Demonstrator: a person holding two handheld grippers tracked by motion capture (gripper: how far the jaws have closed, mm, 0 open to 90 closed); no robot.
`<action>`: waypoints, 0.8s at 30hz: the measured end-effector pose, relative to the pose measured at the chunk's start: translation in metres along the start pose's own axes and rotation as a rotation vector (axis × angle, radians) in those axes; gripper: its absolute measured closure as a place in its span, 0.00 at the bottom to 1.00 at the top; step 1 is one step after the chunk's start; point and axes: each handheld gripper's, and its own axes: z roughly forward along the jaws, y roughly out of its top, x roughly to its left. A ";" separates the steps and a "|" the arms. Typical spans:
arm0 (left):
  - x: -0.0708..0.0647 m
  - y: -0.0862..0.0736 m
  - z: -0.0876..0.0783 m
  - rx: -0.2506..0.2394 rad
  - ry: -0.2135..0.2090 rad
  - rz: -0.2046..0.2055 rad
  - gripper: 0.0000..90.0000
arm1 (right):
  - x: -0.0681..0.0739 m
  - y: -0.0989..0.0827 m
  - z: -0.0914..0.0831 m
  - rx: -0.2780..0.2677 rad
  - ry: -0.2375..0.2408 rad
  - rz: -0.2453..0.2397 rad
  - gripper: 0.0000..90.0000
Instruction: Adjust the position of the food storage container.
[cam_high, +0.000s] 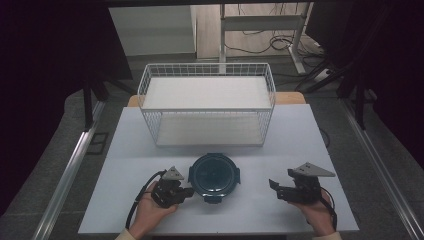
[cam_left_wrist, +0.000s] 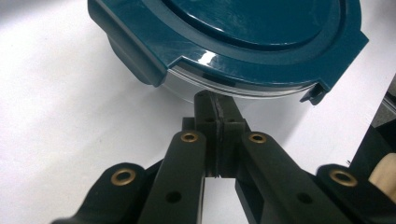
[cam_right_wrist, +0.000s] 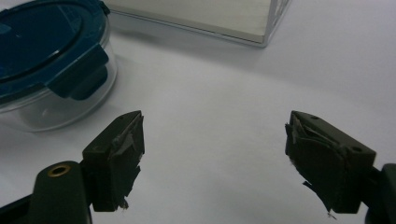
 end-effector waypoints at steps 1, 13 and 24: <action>0.000 0.000 0.000 -0.001 -0.002 0.003 1.00 | 0.000 0.000 0.000 -0.003 0.000 -0.001 0.22; 0.005 -0.014 -0.022 -0.051 0.001 -0.001 0.93 | 0.001 0.000 -0.004 -0.034 -0.011 -0.009 0.22; 0.019 -0.017 -0.049 -0.168 0.068 -0.086 0.40 | 0.003 -0.001 -0.003 -0.041 -0.004 -0.031 0.21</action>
